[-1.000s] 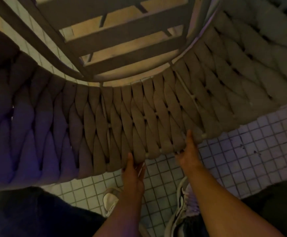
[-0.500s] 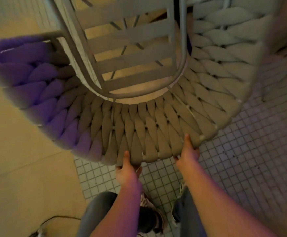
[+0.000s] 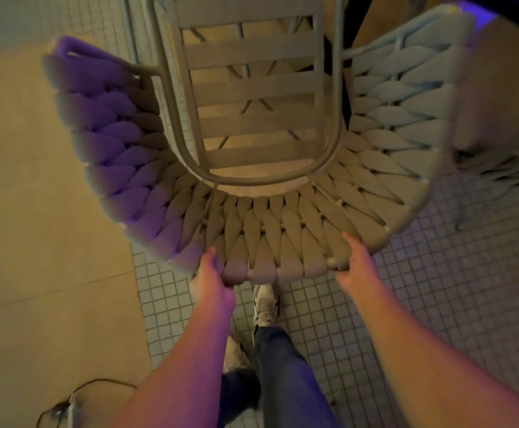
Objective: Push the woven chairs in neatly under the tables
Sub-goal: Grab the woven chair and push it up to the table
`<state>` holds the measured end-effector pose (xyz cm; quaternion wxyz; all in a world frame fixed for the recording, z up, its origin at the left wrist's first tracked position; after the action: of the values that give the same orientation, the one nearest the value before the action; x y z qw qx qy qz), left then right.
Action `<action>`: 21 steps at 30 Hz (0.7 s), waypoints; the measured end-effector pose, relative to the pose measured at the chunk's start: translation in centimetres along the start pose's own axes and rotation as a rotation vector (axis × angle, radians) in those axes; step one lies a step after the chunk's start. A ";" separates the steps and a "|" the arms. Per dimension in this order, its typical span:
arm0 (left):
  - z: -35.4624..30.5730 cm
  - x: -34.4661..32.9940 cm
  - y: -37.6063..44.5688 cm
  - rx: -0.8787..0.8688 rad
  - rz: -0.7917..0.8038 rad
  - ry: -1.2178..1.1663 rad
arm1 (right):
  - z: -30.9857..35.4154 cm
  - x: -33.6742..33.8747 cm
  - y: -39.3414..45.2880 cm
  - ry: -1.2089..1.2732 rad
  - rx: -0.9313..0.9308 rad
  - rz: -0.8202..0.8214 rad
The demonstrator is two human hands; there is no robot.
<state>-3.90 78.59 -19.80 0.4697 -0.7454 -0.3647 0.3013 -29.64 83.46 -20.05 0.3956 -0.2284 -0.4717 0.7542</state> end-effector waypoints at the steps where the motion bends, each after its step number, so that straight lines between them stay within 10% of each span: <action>1: -0.5 -0.6 -0.3 -0.008 0.009 -0.008 | 0.6 -0.5 0.1 -0.017 -0.009 -0.004; 17: -4.8 8.6 -7.0 0.035 -0.057 0.104 | -6.1 2.7 -10.4 -0.059 -0.079 -0.094; 21: -5.4 10.8 -8.1 0.006 -0.103 0.110 | -5.3 4.8 -14.5 -0.382 0.387 -0.484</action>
<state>4.18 87.29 -11.49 0.5061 -0.7396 -0.3752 0.2367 -23.13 93.67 -9.30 0.5031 0.1139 -0.4261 0.7432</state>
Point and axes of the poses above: each hand's wrist, its own y-axis towards the middle knuckle, its own x-axis out of the back of the hand, z = x × y, the point moved 4 cm from there along y, towards the middle knuckle, and after that the axes turned 13 degrees about -y, right-handed, at the moved point
